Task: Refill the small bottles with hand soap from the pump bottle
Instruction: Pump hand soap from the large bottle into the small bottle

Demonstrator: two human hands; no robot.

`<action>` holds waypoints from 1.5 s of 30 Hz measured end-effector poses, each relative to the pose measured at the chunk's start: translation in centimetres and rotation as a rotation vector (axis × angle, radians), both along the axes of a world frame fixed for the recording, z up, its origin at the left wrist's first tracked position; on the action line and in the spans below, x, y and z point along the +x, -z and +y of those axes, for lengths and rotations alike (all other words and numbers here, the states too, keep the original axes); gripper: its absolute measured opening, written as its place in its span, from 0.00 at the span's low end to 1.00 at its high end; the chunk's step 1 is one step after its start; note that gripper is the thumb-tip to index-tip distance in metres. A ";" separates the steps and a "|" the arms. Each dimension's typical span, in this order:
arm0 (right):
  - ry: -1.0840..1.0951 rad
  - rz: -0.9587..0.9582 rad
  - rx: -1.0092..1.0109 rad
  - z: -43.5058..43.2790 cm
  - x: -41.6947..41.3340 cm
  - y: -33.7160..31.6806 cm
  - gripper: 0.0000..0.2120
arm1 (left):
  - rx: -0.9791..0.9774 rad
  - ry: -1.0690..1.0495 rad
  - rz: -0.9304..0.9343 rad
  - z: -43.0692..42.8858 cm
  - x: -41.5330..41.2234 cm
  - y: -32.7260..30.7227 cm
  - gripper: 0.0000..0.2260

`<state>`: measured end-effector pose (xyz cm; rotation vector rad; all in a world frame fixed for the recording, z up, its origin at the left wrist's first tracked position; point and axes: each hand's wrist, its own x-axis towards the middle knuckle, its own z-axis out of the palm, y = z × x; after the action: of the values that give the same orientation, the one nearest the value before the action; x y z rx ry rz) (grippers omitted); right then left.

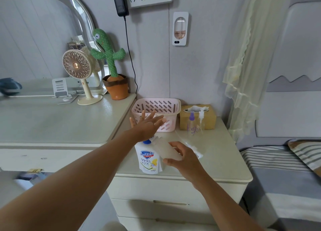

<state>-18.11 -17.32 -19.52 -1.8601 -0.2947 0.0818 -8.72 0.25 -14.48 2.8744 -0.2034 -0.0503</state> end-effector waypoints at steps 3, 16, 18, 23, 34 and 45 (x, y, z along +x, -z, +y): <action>0.003 -0.005 -0.006 0.0 0.0 0.0 0.22 | 0.018 0.001 0.005 0.0 0.2 0.0 0.24; -0.003 -0.002 -0.006 -0.1 0.0 0.0 0.23 | 0.051 0.006 0.000 0.2 0.2 0.3 0.23; -0.006 0.002 -0.011 -0.1 0.0 0.1 0.22 | 0.058 0.002 0.009 0.3 0.3 0.5 0.22; -0.013 -0.007 -0.004 -0.2 -0.3 -0.1 0.21 | 0.122 0.026 -0.012 0.1 -0.1 -0.4 0.21; 0.000 -0.012 -0.017 0.0 0.0 0.4 0.22 | 0.041 -0.001 0.022 0.2 -0.1 0.2 0.24; -0.021 -0.009 0.001 0.0 0.0 -0.1 0.22 | 0.001 0.011 0.014 0.1 -0.5 -0.8 0.25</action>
<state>-18.14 -17.28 -19.39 -1.8575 -0.3210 0.0876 -9.26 0.36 -13.66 2.8734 -0.2158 -0.0724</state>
